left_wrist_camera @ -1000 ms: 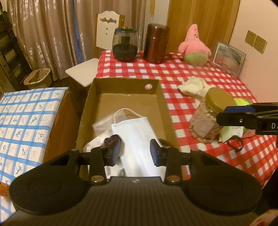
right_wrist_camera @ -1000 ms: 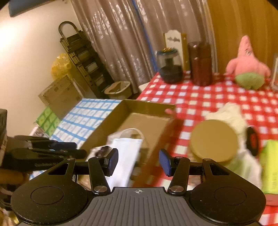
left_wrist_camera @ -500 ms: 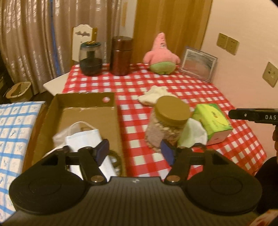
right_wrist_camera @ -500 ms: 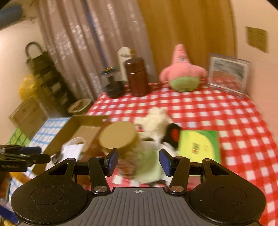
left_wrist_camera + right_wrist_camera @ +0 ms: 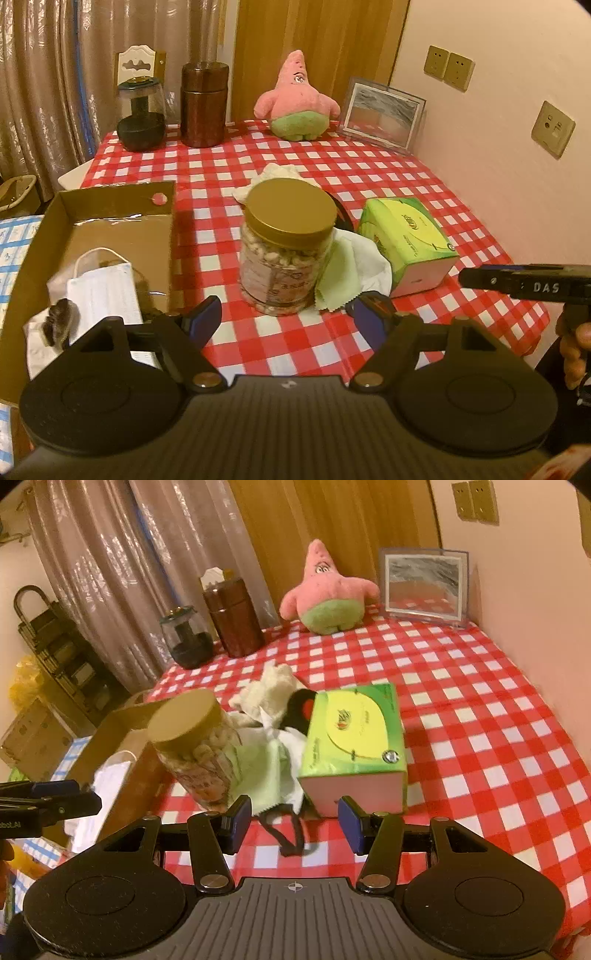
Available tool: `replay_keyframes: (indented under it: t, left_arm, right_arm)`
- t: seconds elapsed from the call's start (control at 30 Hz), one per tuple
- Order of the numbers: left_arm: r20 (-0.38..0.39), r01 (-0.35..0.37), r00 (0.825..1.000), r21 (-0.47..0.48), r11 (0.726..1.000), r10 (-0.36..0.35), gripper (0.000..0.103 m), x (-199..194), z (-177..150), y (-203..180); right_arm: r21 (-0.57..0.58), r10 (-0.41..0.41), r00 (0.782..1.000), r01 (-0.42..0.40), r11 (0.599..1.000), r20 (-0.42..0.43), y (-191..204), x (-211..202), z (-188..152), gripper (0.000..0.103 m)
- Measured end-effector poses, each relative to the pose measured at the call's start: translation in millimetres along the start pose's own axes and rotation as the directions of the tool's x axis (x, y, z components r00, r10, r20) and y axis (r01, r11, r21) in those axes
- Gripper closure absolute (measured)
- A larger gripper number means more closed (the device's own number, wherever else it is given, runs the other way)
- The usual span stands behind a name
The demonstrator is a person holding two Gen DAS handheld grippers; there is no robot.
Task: Organize soft objects
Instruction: 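Move both open tools back over the table items, then grasp the light green cloth with the right tool and lift it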
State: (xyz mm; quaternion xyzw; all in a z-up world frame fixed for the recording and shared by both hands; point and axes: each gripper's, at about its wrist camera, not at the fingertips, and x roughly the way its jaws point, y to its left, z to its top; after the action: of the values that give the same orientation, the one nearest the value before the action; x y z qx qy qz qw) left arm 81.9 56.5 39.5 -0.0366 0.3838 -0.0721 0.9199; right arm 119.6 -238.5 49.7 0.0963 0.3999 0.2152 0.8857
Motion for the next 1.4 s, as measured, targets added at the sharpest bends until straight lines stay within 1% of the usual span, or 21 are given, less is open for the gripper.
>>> replay_keyframes:
  t: [0.1,0.17,0.33,0.5,0.67,0.8,0.87,0.93,1.03,1.17,1.23,1.3,1.4]
  left_arm:
    - [-0.007,0.003,1.0,0.015,1.0,-0.002,0.025,11,-7,-7]
    - [-0.014,-0.005,1.0,0.033,0.999,0.006,0.025,17,-11,-11]
    - [-0.024,-0.001,1.0,0.049,0.999,0.002,0.025,30,-17,-10]
    - [-0.027,-0.007,1.0,0.081,0.997,0.009,0.025,45,-19,-7]
    - [-0.032,-0.003,0.999,0.087,0.996,0.005,0.025,65,-22,-3]
    - [-0.035,-0.019,0.999,0.096,0.995,0.023,0.025,80,-20,6]
    - [-0.03,-0.024,0.999,0.111,0.994,0.028,0.025,85,-19,10]
    - [-0.019,-0.024,0.999,0.128,0.992,0.027,0.025,87,-17,13]
    - [-0.006,-0.019,1.0,0.169,0.985,0.02,0.025,89,-11,17]
    - [0.008,-0.044,0.999,0.194,0.98,0.043,0.025,93,-8,24]
    - [0.009,-0.032,0.999,0.164,0.986,0.031,0.025,95,-9,29]
    - [0.001,-0.011,1.0,0.139,0.99,0.011,0.025,98,-11,34]
    - [-0.011,-0.004,1.0,0.136,0.991,0.005,0.025,101,-13,37]
  right_arm:
    - [-0.008,0.005,1.0,-0.005,1.0,0.003,-1,4,-3,0.051]
    - [-0.038,0.02,1.0,-0.02,0.999,0.0,3,9,-4,0.051]
    - [-0.152,0.024,0.999,-0.028,0.988,-0.029,17,25,-10,0.051]
    - [-0.283,0.031,0.998,-0.043,0.958,-0.046,29,43,-9,0.051]
    - [-0.411,0.045,0.998,-0.055,0.91,-0.034,35,65,-1,0.051]
    - [-0.514,0.043,0.998,-0.059,0.856,-0.042,47,89,-6,0.051]
    - [-0.557,0.04,0.997,-0.067,0.828,-0.059,54,101,-11,0.051]
    - [-0.606,0.024,0.997,-0.064,0.793,-0.074,62,114,-17,0.051]
    - [-0.67,-0.021,0.997,-0.037,0.741,-0.079,72,135,-26,0.051]
    - [-0.738,-0.046,0.994,-0.044,0.673,-0.101,82,162,-38,0.051]
    - [-0.753,-0.057,0.993,-0.041,0.657,-0.104,86,174,-43,0.051]
    - [-0.758,-0.074,0.992,-0.032,0.651,-0.105,88,184,-45,0.051]
    - [-0.756,-0.097,0.99,-0.014,0.654,-0.103,88,195,-44,0.051]
